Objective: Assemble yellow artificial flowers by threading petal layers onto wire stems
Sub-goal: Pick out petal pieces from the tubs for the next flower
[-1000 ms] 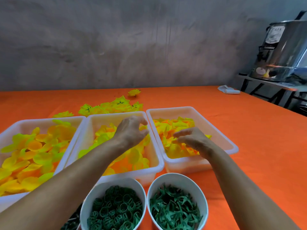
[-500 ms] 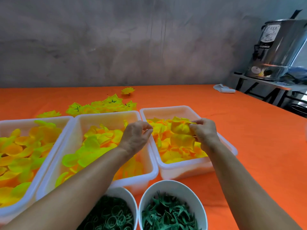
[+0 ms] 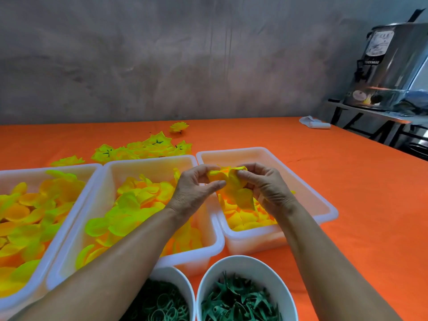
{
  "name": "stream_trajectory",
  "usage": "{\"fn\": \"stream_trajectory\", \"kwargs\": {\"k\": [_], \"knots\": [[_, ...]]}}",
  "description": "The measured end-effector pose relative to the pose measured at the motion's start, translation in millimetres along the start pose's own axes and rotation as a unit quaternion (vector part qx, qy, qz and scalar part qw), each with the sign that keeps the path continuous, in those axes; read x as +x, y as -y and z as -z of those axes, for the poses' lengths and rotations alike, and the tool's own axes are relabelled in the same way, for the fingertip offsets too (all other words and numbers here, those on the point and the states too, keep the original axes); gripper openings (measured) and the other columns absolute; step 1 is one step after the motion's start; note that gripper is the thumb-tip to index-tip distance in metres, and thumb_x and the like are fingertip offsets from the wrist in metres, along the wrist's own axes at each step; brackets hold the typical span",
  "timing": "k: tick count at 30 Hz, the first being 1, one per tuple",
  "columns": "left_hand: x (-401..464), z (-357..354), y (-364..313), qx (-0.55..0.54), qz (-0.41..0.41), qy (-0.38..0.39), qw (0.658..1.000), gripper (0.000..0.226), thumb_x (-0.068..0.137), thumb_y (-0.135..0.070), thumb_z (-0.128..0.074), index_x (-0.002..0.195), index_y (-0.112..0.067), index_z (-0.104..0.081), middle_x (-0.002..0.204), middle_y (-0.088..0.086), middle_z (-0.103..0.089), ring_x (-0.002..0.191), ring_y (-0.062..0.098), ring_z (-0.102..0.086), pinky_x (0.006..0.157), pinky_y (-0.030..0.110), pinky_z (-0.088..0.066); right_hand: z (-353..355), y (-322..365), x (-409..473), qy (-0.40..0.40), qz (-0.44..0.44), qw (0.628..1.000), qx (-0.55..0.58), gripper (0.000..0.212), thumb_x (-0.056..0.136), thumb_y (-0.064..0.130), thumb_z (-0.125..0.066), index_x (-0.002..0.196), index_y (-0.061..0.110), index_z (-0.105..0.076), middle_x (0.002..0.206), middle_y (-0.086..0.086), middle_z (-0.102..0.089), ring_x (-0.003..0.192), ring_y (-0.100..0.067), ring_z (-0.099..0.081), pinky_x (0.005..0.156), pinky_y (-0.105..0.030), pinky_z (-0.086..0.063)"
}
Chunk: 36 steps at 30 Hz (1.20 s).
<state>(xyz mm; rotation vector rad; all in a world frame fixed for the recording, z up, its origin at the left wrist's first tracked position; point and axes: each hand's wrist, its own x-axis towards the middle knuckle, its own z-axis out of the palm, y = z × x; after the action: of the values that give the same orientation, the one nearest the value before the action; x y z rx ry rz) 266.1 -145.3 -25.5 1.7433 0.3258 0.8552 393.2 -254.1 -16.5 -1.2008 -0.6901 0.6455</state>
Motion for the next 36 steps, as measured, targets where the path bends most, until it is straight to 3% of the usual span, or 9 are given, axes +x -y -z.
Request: {"fn": "stream_trajectory", "kwargs": {"k": [3, 7, 11, 14, 17, 20, 27, 33, 36], "knots": [[1.4, 0.8, -2.9, -0.052, -0.007, -0.023, 0.998, 0.013, 0.078, 0.002, -0.070, 0.079, -0.010, -0.063, 0.071, -0.002, -0.063, 0.066, 0.001, -0.058, 0.069, 0.013, -0.048, -3.1, 1.8, 0.4, 0.014, 0.012, 0.999, 0.032, 0.025, 0.066, 0.016, -0.069, 0.089, 0.006, -0.067, 0.077, -0.007, -0.071, 0.066, -0.016, -0.066, 0.064, -0.032, -0.055], [3.8, 4.2, -3.1, -0.100, -0.007, -0.083, 0.992, 0.020, 0.077, 0.006, -0.069, 0.071, -0.011, -0.060, 0.056, -0.014, -0.062, 0.058, -0.005, -0.056, 0.061, 0.010, -0.046, -2.6, 1.4, -2.1, 0.049, -0.001, 0.998, -0.034, 0.026, 0.066, 0.020, -0.069, 0.090, 0.011, -0.070, 0.079, -0.005, -0.073, 0.071, -0.018, -0.068, 0.070, -0.034, -0.055], [2.2, 6.2, -1.3, -0.113, 0.025, -0.102, 0.988, 0.018, 0.077, 0.001, -0.070, 0.074, -0.015, -0.062, 0.057, -0.012, -0.065, 0.056, -0.002, -0.060, 0.052, 0.016, -0.050, -3.0, -3.0, -4.2, 0.043, -0.012, 0.995, -0.093, 0.005, 0.080, 0.016, -0.067, 0.083, 0.014, -0.069, 0.071, 0.002, -0.072, 0.066, -0.011, -0.068, 0.059, -0.023, -0.054], [3.3, 8.3, -0.3, -0.176, 0.079, -0.110, 0.975, 0.014, 0.081, 0.001, -0.066, 0.082, -0.013, -0.062, 0.061, -0.008, -0.069, 0.058, 0.003, -0.065, 0.049, 0.019, -0.053, -3.4, -4.9, -4.0, 0.009, -0.027, 0.994, -0.108, 0.005, 0.084, 0.017, -0.066, 0.083, 0.013, -0.068, 0.065, 0.002, -0.071, 0.057, -0.010, -0.066, 0.050, -0.020, -0.050], [4.0, 8.7, -0.2, -0.217, 0.115, -0.093, 0.965, 0.009, 0.084, 0.003, -0.061, 0.085, -0.006, -0.061, 0.062, -0.002, -0.070, 0.060, 0.008, -0.067, 0.055, 0.021, -0.056, -2.4, -4.7, -2.8, -0.010, -0.043, 0.997, -0.056, 0.008, 0.088, 0.014, -0.061, 0.085, 0.009, -0.066, 0.067, -0.005, -0.067, 0.059, -0.013, -0.063, 0.052, -0.022, -0.053], [3.2, 8.0, -0.8, -0.216, 0.113, -0.096, 0.965, 0.006, 0.084, 0.001, -0.062, 0.083, -0.005, -0.063, 0.064, 0.000, -0.070, 0.062, 0.011, -0.068, 0.058, 0.023, -0.057, -1.9, -2.2, -3.4, 0.005, -0.044, 0.999, -0.002, 0.012, 0.089, 0.009, -0.057, 0.084, 0.004, -0.066, 0.066, -0.005, -0.068, 0.062, -0.013, -0.066, 0.055, -0.024, -0.055], [-2.0, 4.1, -2.4, -0.160, 0.095, -0.065, 0.980, 0.015, 0.080, 0.006, -0.066, 0.078, -0.006, -0.059, 0.061, -0.001, -0.069, 0.057, 0.011, -0.066, 0.055, 0.025, -0.057, -4.5, -3.0, -5.7, -0.053, 0.022, 0.996, -0.065, 0.029, 0.076, 0.007, -0.072, 0.057, 0.012, -0.050, 0.050, 0.003, -0.055, 0.047, -0.008, -0.054, 0.045, -0.019, -0.045], [-0.3, 7.2, -1.2, -0.161, 0.081, -0.107, 0.978, 0.015, 0.080, 0.005, -0.067, 0.081, -0.008, -0.060, 0.074, 0.009, -0.067, 0.061, 0.010, -0.066, 0.057, 0.024, -0.057, -3.8, -3.5, -6.5, 0.016, 0.007, 0.996, -0.089, 0.004, 0.081, 0.013, -0.068, 0.077, 0.011, -0.066, 0.063, 0.005, -0.069, 0.057, -0.005, -0.063, 0.049, -0.017, -0.047], [-0.2, 5.3, -0.1, -0.119, 0.061, -0.115, 0.984, 0.021, 0.076, 0.002, -0.072, 0.089, -0.009, -0.059, 0.080, 0.009, -0.065, 0.072, 0.018, -0.064, 0.057, 0.024, -0.056, -2.5, -4.1, -5.2, -0.010, 0.010, 0.998, -0.069, 0.006, 0.080, 0.009, -0.068, 0.076, 0.009, -0.064, 0.062, 0.004, -0.068, 0.056, -0.005, -0.064, 0.051, -0.017, -0.048]]}}
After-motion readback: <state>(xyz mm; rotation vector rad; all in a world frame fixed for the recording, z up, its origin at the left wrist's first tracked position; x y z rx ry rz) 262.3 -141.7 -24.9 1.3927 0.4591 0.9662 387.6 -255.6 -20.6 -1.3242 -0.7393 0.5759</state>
